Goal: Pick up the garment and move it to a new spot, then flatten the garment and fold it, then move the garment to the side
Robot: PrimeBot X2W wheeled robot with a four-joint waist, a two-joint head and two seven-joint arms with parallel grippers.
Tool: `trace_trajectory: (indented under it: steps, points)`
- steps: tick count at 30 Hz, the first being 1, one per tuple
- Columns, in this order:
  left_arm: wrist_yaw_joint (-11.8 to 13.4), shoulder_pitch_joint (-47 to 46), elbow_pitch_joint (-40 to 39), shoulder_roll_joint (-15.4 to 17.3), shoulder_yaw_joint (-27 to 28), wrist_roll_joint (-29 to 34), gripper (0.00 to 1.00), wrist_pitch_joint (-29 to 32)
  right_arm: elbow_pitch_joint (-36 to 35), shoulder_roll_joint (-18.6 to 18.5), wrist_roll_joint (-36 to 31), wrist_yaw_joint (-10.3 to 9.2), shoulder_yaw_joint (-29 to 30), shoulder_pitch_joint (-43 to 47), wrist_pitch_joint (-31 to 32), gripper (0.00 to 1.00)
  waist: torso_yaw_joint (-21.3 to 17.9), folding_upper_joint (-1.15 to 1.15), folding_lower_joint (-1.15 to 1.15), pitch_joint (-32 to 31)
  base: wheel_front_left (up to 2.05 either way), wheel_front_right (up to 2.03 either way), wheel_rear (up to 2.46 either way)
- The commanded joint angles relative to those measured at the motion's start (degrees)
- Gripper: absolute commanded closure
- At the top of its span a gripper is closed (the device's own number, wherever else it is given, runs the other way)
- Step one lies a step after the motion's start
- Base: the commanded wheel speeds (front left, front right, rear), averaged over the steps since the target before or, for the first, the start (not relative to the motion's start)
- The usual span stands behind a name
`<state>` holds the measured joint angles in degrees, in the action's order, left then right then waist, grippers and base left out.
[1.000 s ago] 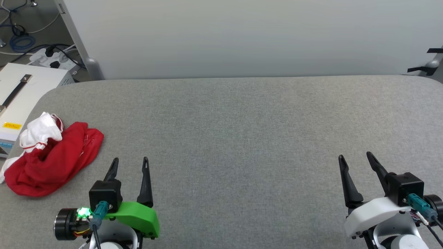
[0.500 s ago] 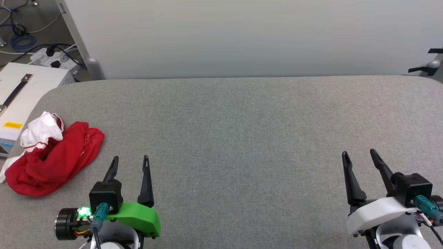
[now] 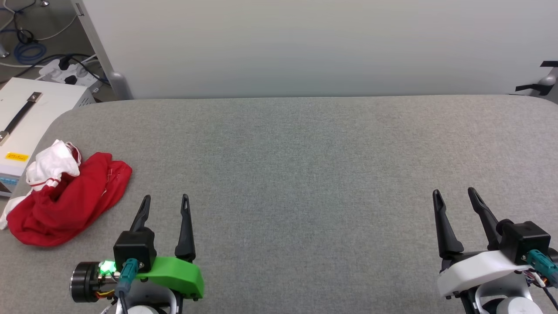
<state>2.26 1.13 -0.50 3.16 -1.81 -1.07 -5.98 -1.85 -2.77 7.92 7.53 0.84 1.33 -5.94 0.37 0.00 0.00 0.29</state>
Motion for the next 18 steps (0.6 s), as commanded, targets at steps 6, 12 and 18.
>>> trace_trajectory:
  steps: [6,12,18]
  points:
    - [0.42,0.28,-0.03,-0.13,-0.51,-0.47,0.00,-1.16,-0.41,-0.06,1.11,-0.02,0.05,0.85,-1.30,0.00,0.08,0.00,0.00,0.09,0.00,0.00,0.00]
    - [0.43,0.39,0.16,-0.14,-0.77,-0.95,0.00,-1.87,-0.48,-0.06,1.63,-0.02,-0.11,1.10,-2.01,0.00,0.14,0.00,0.00,0.08,0.00,0.00,0.00]
    - [0.52,0.64,0.51,-0.16,-0.94,-1.39,0.00,-2.58,-0.45,-0.07,1.99,-0.02,-0.19,1.44,-2.71,0.00,0.16,0.00,0.00,0.02,0.00,0.00,0.00]
